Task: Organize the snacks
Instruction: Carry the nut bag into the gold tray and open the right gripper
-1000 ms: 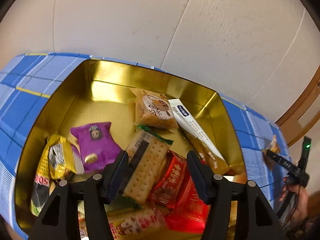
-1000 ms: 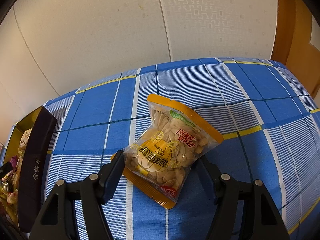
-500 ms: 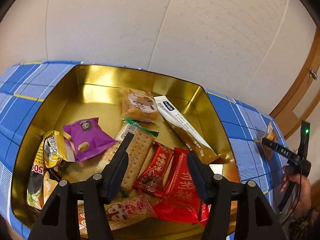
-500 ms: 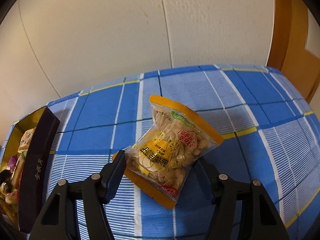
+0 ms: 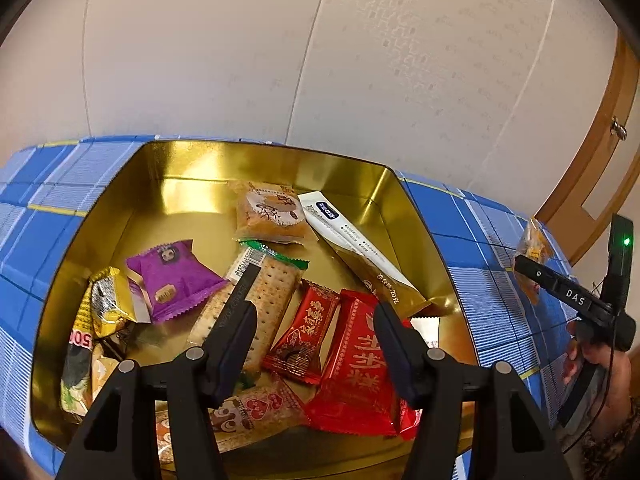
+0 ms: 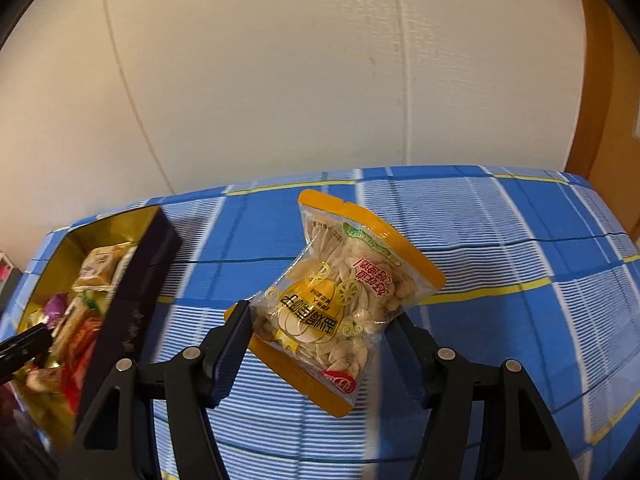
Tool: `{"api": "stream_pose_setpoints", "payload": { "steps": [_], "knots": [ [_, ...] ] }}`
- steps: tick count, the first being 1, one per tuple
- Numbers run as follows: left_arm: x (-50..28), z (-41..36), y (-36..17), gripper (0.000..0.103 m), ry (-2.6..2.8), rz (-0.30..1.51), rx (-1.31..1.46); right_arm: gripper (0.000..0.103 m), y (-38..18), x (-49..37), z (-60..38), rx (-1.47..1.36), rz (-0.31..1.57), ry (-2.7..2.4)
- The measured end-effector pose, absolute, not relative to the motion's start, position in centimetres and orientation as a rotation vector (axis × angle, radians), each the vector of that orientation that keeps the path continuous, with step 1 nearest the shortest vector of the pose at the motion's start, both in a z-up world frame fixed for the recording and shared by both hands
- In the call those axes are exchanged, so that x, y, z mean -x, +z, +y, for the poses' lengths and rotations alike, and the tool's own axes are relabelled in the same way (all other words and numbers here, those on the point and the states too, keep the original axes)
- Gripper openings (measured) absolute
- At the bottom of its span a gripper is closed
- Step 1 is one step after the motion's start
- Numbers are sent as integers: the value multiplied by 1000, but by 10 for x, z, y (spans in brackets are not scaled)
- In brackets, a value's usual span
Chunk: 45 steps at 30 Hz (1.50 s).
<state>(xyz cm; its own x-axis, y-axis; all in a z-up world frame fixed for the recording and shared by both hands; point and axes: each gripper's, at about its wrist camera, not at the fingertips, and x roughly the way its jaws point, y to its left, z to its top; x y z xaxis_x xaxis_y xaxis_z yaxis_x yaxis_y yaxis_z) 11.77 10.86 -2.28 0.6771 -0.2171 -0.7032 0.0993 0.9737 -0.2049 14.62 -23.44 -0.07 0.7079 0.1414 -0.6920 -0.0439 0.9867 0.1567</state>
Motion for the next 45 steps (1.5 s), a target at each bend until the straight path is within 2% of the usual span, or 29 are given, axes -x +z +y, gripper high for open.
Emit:
{"api": "stream_pose_setpoints", "payload": {
  "steps": [12,20,34,38,42,45],
  "knots": [
    [-106,121,-12,62,-70,777,50,67,10,-129,-179,-70,740,236],
    [-106,145,-11,62,39,783,57,67,39,-134,-121,-42,733,371],
    [-90,178,-8,62,150,771,98,67,6,-178,-11,231,963,539],
    [-93,184,-11,62,135,786,140,69,-7,-189,1,259,991,535],
    [-92,187,-11,62,138,787,153,78,-3,-189,-7,190,965,530],
    [-91,186,-10,62,150,782,151,78,4,-181,-19,127,937,527]
  ]
}}
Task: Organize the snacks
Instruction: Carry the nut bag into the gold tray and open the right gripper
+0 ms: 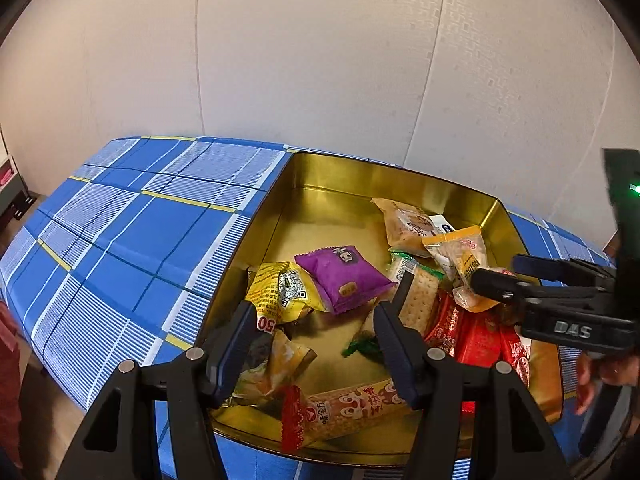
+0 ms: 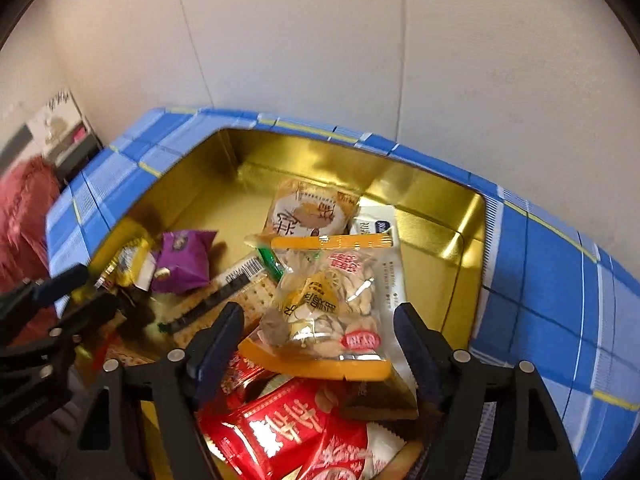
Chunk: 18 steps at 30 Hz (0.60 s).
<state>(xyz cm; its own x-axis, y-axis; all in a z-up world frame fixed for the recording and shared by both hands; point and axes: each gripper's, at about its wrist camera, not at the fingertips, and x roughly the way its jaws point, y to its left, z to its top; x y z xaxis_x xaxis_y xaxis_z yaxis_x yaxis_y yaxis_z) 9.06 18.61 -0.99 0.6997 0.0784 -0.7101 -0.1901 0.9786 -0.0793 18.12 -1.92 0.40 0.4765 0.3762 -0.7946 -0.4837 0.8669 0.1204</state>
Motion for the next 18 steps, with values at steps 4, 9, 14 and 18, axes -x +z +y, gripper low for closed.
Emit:
{"api": "stream_pose_setpoints", "payload": {
  "steps": [4,9,14,18],
  "knots": [
    [-89,185,-9,62,165,782,150,63,10,-168,-28,123,910,492],
    [-86,179,-9,62,170,800,94,33,-1,-172,-20,147,950,480],
    [-80,171,-8,62,202,777,8,33,-14,-184,-9,122,1011,466],
    [-75,168,-7,62,215,761,-24,34,-12,-179,-5,131,986,456]
  ]
}}
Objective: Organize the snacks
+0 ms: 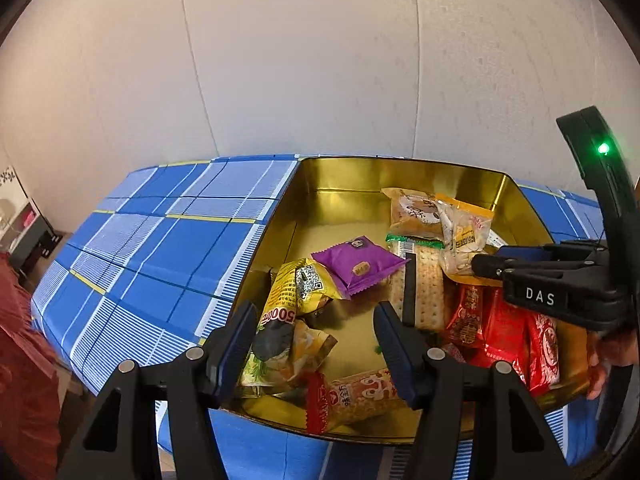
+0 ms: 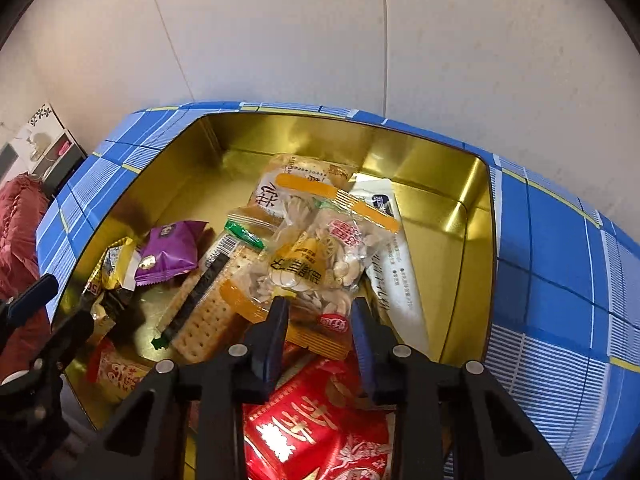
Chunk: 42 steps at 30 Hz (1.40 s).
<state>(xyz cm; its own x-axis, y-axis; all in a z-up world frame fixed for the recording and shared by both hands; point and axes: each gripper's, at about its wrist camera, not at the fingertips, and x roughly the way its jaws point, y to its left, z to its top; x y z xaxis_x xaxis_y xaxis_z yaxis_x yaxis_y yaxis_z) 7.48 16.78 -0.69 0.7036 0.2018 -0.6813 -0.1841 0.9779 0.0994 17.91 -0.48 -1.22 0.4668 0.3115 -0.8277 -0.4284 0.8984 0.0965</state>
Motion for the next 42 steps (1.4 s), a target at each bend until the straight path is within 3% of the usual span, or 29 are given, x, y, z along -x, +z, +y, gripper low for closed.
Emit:
{"api": "stream_pose_setpoints", "payload": {
  "steps": [6,13,26,29,34,38,42],
  "knots": [
    [-68,161,-7,62,225,744,-58,47,-3,-152,-5,151,913,429],
    [-57,162,-10,62,208,745,-38,48,9,-119,-5,160,828,408],
    [-31,173,-10,62,216,736,13,69,19,-67,-12,128,764,338],
    [-19,171,-10,62,205,721,16,81,23,-55,-14,118,735,312],
    [-4,171,-4,62,200,676,24,86,27,-32,-18,106,698,283],
    [8,175,2,62,195,636,56,103,31,-15,-24,68,651,270],
    [17,176,7,62,182,602,83,103,35,-3,-29,50,615,232]
  ]
}}
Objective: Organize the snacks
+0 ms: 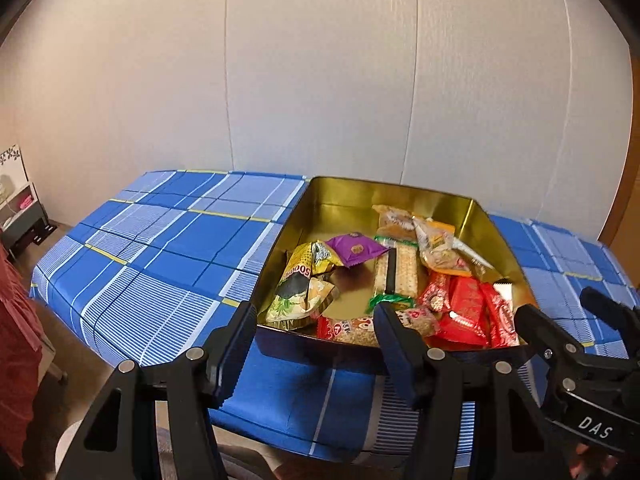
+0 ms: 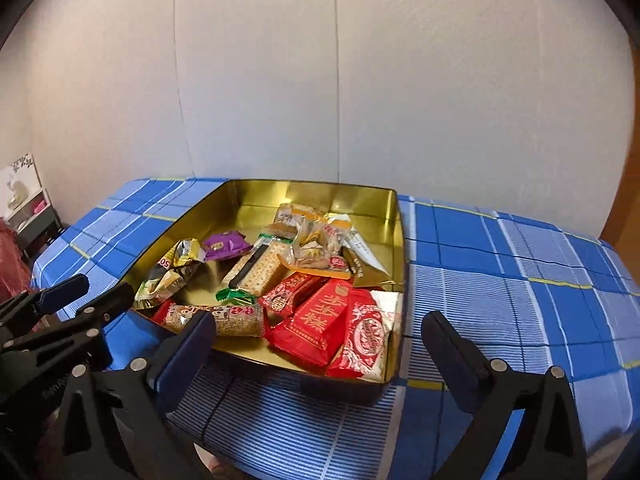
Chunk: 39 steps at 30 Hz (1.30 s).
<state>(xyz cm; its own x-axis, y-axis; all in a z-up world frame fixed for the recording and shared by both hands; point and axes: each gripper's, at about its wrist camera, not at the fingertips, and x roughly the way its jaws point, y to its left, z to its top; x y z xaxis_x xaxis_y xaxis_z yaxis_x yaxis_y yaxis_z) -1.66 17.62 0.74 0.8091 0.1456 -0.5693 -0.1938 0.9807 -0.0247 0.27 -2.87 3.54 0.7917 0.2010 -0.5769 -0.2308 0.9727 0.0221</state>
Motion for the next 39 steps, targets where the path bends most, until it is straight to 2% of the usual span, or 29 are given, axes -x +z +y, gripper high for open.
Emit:
{"api": "stream_pose_setpoints", "payload": {
  "steps": [14,39],
  "knots": [
    [28,164,16,62,151,538,58,103,38,-1,-37,24,605,138],
    [27,157,13,62,143,559,24,103,41,-2,-39,16,615,135]
  ]
}}
